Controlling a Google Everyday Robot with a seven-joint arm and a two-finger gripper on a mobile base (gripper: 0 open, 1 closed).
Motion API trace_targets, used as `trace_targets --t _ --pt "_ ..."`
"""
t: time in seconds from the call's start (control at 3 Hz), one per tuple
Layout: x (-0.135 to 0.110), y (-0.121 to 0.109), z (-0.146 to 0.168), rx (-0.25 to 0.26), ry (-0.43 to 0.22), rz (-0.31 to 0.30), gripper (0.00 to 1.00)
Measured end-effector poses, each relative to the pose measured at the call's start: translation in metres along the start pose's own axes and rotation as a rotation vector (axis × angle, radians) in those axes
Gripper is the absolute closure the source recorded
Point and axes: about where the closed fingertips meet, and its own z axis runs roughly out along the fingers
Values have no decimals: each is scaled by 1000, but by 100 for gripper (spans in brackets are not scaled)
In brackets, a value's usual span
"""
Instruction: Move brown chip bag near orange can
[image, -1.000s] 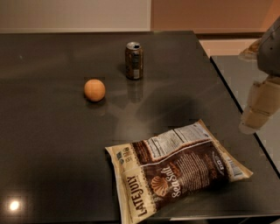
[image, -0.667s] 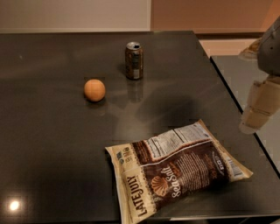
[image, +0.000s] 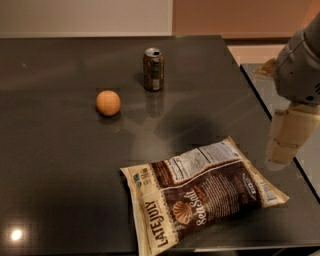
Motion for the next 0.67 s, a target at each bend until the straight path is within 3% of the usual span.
trace_targets --t 0.67 --pt "-27 37 26 -74 -49 -228 0"
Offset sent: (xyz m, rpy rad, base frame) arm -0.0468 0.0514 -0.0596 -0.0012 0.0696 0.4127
